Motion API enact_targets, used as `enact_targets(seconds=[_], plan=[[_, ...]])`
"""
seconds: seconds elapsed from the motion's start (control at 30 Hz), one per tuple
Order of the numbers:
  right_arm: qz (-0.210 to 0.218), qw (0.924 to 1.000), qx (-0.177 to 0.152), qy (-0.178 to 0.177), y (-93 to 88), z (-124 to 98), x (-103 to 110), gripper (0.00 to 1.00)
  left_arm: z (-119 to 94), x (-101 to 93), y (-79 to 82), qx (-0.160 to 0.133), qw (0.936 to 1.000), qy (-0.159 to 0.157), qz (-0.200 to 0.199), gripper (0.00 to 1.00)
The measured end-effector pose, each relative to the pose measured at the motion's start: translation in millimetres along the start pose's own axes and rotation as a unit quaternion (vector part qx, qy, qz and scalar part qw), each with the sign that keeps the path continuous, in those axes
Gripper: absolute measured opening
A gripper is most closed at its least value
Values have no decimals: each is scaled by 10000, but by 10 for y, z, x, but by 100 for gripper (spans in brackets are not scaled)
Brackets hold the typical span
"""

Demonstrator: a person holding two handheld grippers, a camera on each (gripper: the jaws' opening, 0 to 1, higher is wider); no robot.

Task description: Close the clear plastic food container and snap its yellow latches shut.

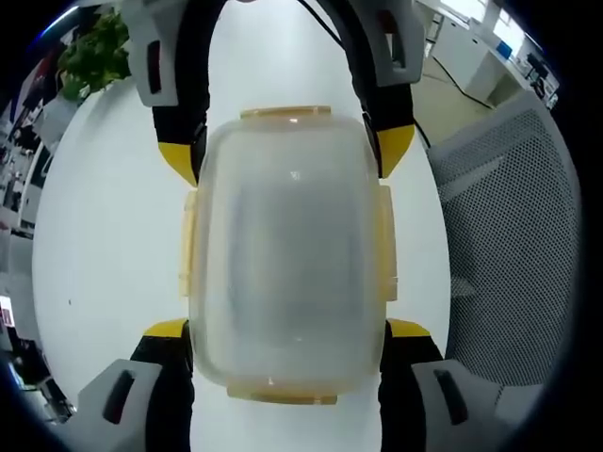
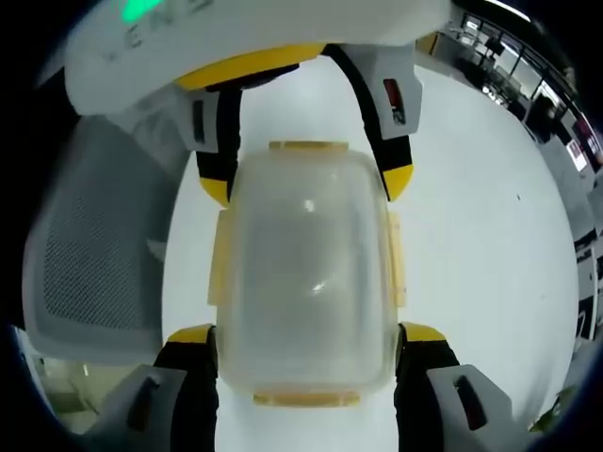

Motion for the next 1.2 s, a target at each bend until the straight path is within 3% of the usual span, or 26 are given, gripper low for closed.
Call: enact_targets(seconds=[1.2], plan=[[-184, 9998, -117, 49, 476, 180, -61, 77, -95, 21, -496, -9, 9998, 54, -214, 81]])
Point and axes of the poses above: the point that each gripper's makers call its tool centre point, and the gripper's own axes: z roughly forward along the fingers, x roughly to its left, y roughly out of its top, the point moved 2 cm from there along -z, roughly backward along the fingers
